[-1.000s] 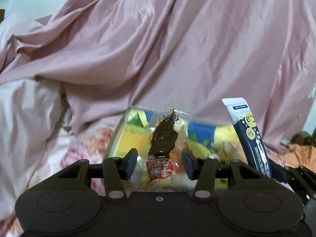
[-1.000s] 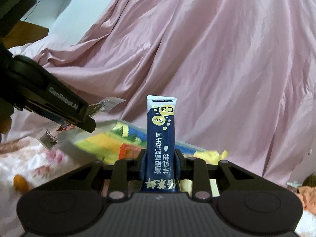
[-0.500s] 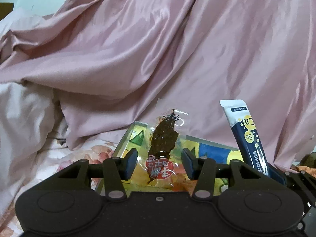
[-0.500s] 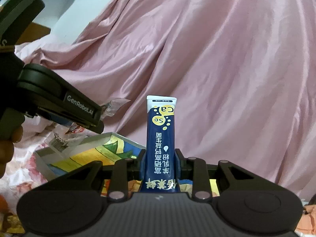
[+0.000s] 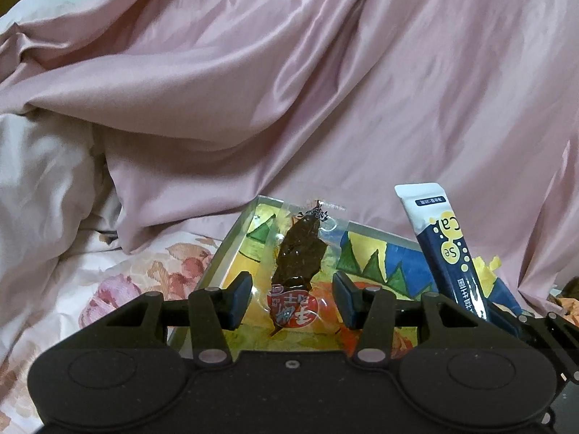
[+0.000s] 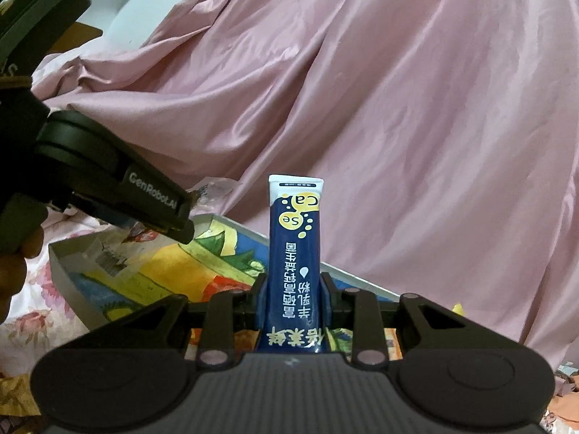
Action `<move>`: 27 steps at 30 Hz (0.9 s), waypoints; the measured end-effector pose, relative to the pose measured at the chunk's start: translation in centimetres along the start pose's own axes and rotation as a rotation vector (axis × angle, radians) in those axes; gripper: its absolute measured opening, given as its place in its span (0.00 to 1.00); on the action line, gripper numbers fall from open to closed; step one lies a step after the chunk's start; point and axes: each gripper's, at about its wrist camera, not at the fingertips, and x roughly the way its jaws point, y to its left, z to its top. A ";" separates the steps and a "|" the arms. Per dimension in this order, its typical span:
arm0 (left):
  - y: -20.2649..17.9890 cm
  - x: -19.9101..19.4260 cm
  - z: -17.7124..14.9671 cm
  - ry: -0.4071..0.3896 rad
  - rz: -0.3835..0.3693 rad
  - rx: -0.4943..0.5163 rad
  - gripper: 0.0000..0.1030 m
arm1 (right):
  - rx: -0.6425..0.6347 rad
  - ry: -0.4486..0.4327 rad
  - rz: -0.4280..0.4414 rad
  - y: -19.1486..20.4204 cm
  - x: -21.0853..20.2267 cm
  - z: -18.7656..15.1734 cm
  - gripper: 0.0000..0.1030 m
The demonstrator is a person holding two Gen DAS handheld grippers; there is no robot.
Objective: Organize snacks
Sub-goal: 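Lower the seaweed pack with the left tool while the right lowers the Ca stick, opening both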
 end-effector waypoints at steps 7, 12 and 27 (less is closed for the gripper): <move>0.0 0.5 -0.4 0.022 0.001 -0.003 0.49 | 0.001 0.013 0.017 0.2 0.7 0.0 0.31; 0.0 0.8 -0.6 0.036 0.002 -0.002 0.49 | 0.015 0.029 0.027 0.0 1.0 -0.3 0.31; -0.3 1.6 -1.4 0.084 0.006 -0.005 0.43 | 0.051 0.080 0.051 0.0 2.0 -0.9 0.33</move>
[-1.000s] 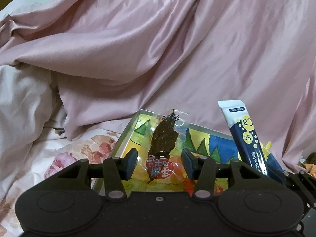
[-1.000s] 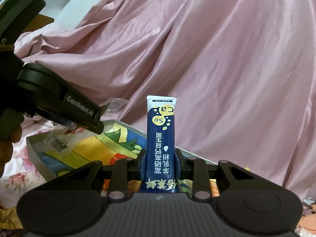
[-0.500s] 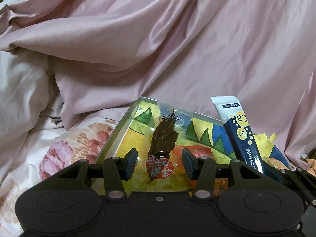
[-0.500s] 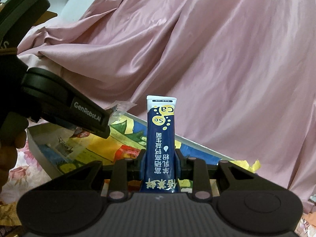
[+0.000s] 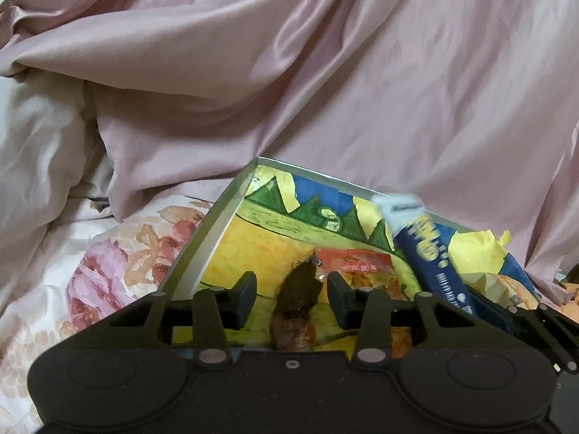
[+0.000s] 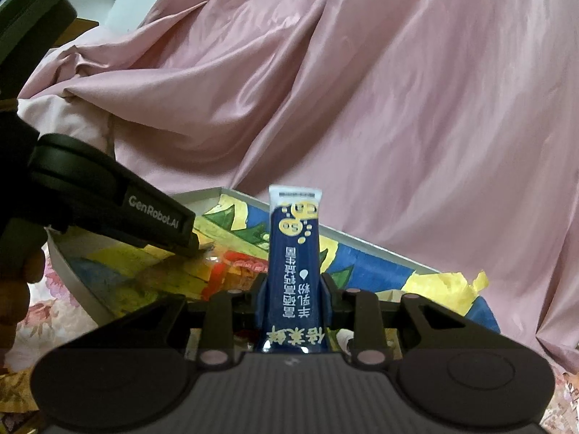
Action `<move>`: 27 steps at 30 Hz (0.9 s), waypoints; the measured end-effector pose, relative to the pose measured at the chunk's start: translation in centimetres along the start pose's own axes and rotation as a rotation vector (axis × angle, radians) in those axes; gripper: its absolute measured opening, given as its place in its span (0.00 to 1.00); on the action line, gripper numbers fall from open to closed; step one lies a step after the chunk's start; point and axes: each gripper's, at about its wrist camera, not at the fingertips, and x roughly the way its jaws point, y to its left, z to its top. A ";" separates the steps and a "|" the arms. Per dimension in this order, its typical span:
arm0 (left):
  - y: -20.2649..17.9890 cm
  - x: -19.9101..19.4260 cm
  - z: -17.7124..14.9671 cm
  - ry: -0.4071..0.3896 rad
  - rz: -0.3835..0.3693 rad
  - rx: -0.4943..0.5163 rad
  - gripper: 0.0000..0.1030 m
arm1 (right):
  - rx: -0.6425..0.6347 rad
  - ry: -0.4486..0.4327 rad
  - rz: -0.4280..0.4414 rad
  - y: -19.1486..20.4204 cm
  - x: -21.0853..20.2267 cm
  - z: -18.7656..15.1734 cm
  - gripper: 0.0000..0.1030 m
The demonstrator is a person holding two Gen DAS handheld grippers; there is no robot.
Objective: Organize snacks
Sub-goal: 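Lower the seaweed pack with the left tool while the right lowers the Ca stick, opening both, then lift both open tools out of the box and back toward the loose snacks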
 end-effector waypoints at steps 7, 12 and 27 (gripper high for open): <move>0.5 -0.8 0.0 0.002 -0.005 -0.032 0.58 | 0.008 0.000 -0.008 -0.1 -0.5 0.2 0.42; 0.7 -3.9 0.4 -0.071 0.016 -0.057 0.83 | 0.028 -0.049 -0.026 -0.9 -2.8 0.8 0.60; 1.9 -14.3 -0.4 -0.221 0.037 -0.038 0.99 | 0.116 -0.165 -0.072 -1.6 -12.5 4.0 1.00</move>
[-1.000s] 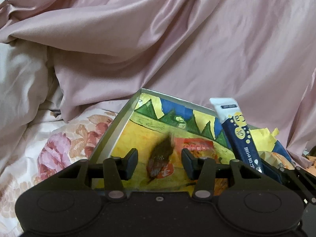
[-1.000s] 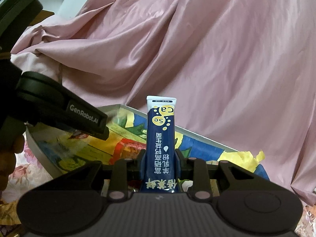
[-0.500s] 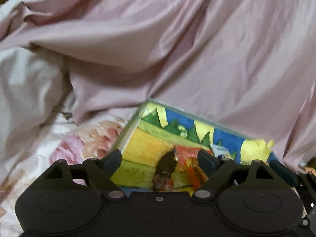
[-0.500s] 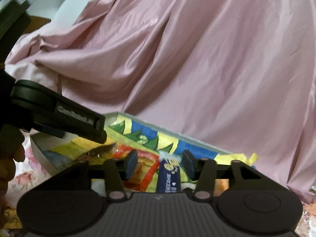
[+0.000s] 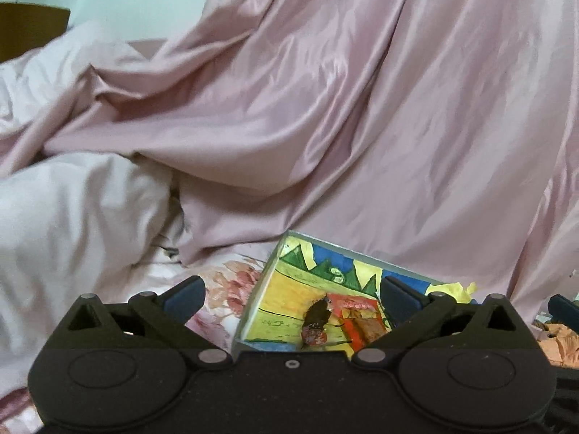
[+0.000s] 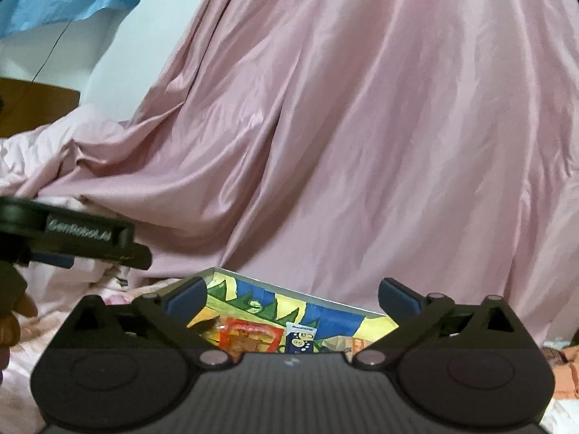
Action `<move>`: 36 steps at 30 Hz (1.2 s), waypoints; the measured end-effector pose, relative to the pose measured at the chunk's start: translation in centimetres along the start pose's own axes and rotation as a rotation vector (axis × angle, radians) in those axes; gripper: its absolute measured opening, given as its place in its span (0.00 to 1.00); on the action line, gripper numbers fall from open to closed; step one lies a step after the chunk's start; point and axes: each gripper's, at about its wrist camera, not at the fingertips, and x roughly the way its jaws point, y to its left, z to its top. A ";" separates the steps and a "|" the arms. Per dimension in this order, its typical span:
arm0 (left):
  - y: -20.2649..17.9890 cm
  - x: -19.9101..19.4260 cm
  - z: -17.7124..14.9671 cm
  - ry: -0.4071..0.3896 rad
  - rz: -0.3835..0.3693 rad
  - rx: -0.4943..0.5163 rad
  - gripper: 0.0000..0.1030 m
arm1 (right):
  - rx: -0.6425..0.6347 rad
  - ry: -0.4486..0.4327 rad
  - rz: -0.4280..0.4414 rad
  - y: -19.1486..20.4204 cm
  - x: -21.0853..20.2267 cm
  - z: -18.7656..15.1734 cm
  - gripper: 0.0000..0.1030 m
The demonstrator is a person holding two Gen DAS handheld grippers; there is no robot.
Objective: Organize snacks
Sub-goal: 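Lift both open tools out of the box and back toward the loose snacks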
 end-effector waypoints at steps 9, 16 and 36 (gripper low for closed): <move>0.6 -5.7 -1.6 -0.039 0.016 0.023 0.99 | 0.065 -0.015 0.017 0.8 -5.4 1.0 1.00; 1.0 -9.1 -3.1 -0.031 0.028 0.059 0.99 | 0.104 -0.028 0.004 1.3 -8.8 0.9 1.00; 4.1 -14.9 -9.4 0.099 0.061 0.162 0.99 | 0.170 0.105 -0.037 3.2 -16.7 -5.3 1.00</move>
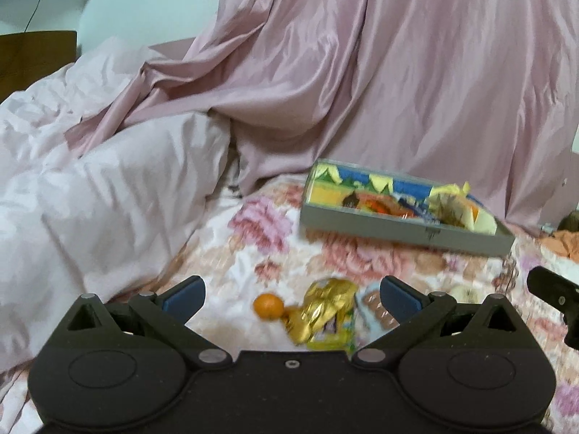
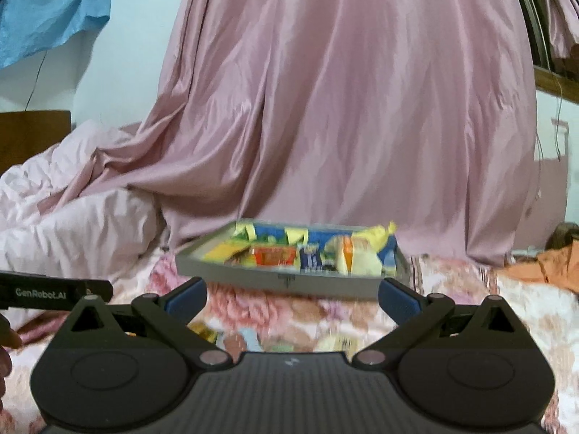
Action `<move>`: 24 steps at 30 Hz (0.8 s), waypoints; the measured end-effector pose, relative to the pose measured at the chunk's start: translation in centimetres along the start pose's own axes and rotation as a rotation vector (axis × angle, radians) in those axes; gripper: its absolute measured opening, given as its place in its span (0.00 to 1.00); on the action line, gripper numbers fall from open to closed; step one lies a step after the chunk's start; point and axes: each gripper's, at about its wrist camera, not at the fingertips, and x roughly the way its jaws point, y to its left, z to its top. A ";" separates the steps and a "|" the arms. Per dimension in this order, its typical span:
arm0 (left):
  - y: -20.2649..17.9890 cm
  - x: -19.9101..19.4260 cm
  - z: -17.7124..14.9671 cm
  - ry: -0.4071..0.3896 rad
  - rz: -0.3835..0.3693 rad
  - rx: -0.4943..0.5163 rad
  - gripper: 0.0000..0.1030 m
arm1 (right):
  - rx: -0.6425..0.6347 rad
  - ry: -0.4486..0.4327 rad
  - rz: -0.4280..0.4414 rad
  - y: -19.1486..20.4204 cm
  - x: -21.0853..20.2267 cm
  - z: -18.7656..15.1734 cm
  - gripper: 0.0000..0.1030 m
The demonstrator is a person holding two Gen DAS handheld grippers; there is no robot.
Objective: Organize snacks
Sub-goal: 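Lift both open tools out of the box and back toward the loose snacks, then reach the left tool toward the orange while the right approaches the gold foil pack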
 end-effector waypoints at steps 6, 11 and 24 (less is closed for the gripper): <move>1.4 0.2 -2.2 0.076 0.010 0.017 0.99 | -0.029 0.092 0.004 1.1 -0.3 -2.7 1.00; 1.7 0.9 -3.2 0.122 0.024 0.046 0.99 | -0.023 0.158 0.022 1.7 -0.1 -4.4 1.00; 1.7 3.6 -5.1 0.221 0.036 0.107 0.99 | 0.011 0.270 0.048 0.8 2.3 -7.0 1.00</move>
